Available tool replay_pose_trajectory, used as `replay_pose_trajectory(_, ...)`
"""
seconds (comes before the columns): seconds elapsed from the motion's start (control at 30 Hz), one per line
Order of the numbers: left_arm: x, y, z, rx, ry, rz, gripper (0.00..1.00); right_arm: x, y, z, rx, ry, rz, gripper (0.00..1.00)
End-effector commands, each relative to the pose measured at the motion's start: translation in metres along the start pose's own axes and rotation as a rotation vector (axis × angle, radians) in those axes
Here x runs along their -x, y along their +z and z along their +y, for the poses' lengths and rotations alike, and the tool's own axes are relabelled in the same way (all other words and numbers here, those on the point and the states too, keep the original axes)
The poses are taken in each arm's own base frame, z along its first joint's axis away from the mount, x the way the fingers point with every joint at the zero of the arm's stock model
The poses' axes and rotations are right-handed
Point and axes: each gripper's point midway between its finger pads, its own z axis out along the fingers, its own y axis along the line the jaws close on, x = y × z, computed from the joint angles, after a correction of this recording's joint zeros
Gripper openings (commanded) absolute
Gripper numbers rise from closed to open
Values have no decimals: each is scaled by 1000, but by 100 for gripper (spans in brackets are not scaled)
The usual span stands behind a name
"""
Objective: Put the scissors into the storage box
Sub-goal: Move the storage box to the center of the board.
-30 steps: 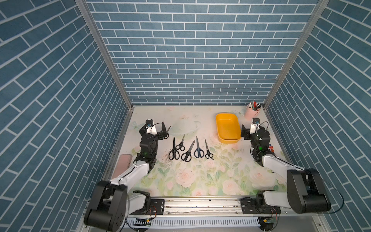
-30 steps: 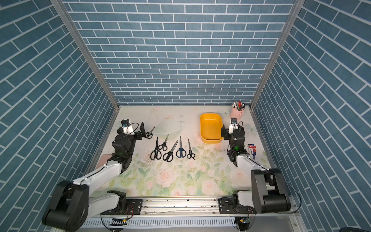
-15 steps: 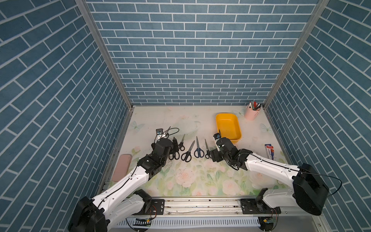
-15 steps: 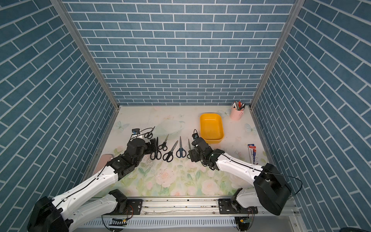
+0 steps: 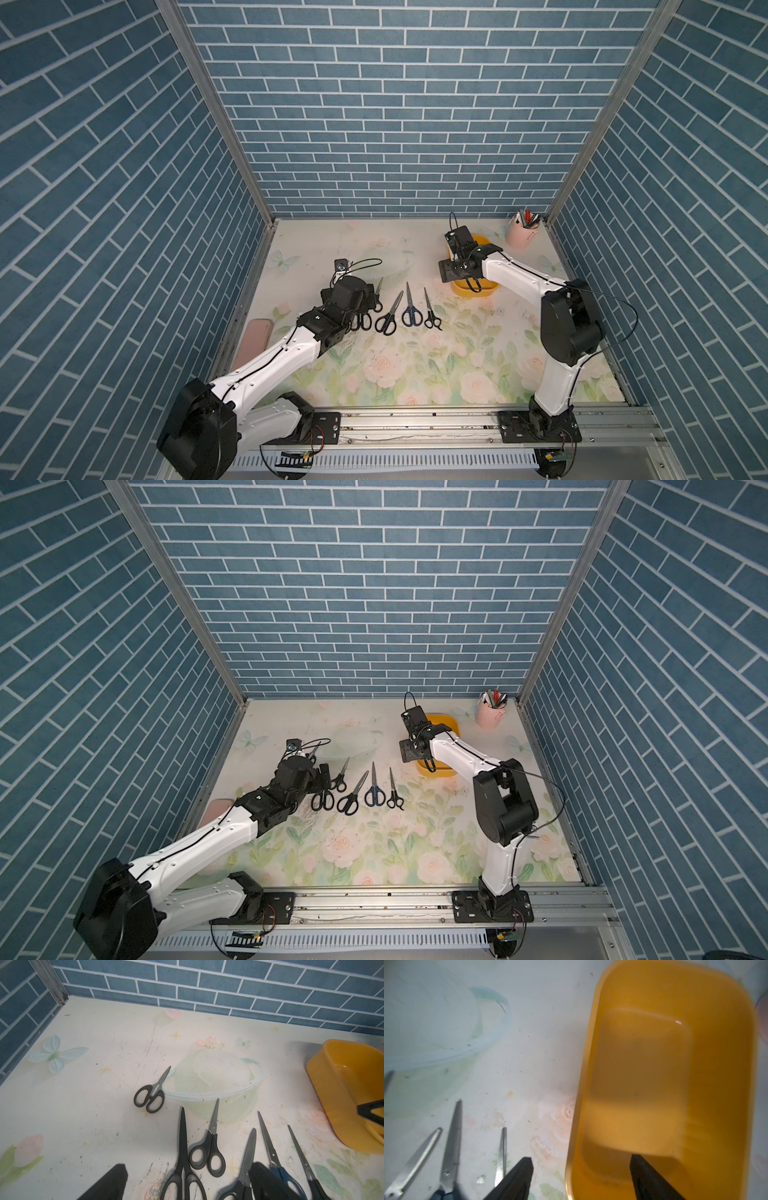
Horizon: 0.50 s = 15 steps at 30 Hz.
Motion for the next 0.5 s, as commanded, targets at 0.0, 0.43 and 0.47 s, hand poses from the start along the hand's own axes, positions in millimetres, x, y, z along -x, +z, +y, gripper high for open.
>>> replay_pose_trajectory(0.0,2,-2,2,13,19,-9,97,-15,13,-3,-26,-45,122,72)
replay_pose_trajectory(0.43,0,-2,10,53,34,-7,100,-37,33,-7,-85,77,174,16)
replay_pose_trajectory(0.47,2,-3,8,47,33,-7,100,-41,28,-8,-102,94,175,11)
